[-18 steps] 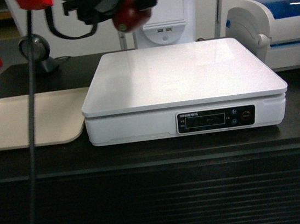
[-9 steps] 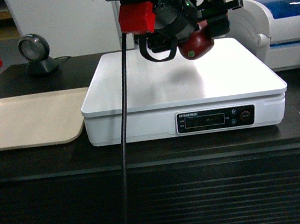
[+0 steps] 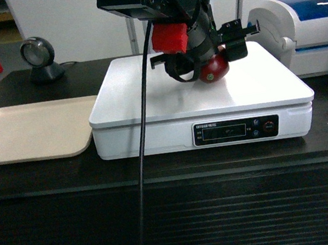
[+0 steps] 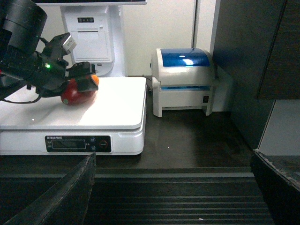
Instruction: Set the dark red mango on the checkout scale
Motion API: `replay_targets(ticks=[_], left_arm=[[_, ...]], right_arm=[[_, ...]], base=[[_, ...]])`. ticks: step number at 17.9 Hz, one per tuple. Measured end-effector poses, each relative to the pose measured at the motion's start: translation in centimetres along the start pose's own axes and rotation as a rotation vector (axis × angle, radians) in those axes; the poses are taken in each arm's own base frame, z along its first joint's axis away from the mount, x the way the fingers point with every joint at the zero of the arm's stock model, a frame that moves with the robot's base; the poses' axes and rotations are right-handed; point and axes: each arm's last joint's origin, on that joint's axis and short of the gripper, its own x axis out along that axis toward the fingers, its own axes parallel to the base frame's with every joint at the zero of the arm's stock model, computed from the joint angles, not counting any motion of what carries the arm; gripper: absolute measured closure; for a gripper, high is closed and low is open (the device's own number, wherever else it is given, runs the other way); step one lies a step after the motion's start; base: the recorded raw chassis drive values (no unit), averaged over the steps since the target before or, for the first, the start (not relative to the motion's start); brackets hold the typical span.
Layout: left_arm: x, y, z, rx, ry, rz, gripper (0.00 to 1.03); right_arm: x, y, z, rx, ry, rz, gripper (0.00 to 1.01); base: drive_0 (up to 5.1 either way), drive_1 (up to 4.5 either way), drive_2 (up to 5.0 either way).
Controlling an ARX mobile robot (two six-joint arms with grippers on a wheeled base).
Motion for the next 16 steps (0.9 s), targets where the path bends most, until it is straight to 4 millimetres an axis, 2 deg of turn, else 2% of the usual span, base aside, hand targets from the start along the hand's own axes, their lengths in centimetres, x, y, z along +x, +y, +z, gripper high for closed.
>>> replay_targets(ticks=[6, 8, 10, 11, 16], left_arm=[[0.05, 0.34, -0.02, 0.032, -0.005, 0.047, 0.4], [0.06, 0.46, 0.03, 0.037, -0.009, 0.058, 0.19], [0.08, 0.61, 0.1, 0.036, -0.012, 0.058, 0.03], [0.09, 0.6, 0.15, 0.035, -0.018, 0.052, 0.06], [-0.36, 0.77, 0.04, 0.099, -0.059, 0.051, 0.05]], right_arm=[[0.0, 0.0, 0.0, 0.0, 0.0, 0.0, 0.03], [0.0, 0.0, 0.0, 0.0, 0.0, 0.0, 0.03], [0.0, 0.0, 0.0, 0.0, 0.0, 0.0, 0.03], [0.0, 0.0, 0.0, 0.0, 0.0, 0.0, 0.03], [0.0, 0.0, 0.0, 0.0, 0.0, 0.0, 0.03]], base=[[0.0, 0.0, 0.0], [0.0, 0.0, 0.0], [0.0, 0.0, 0.0], [0.0, 0.0, 0.0], [0.0, 0.0, 0.0]])
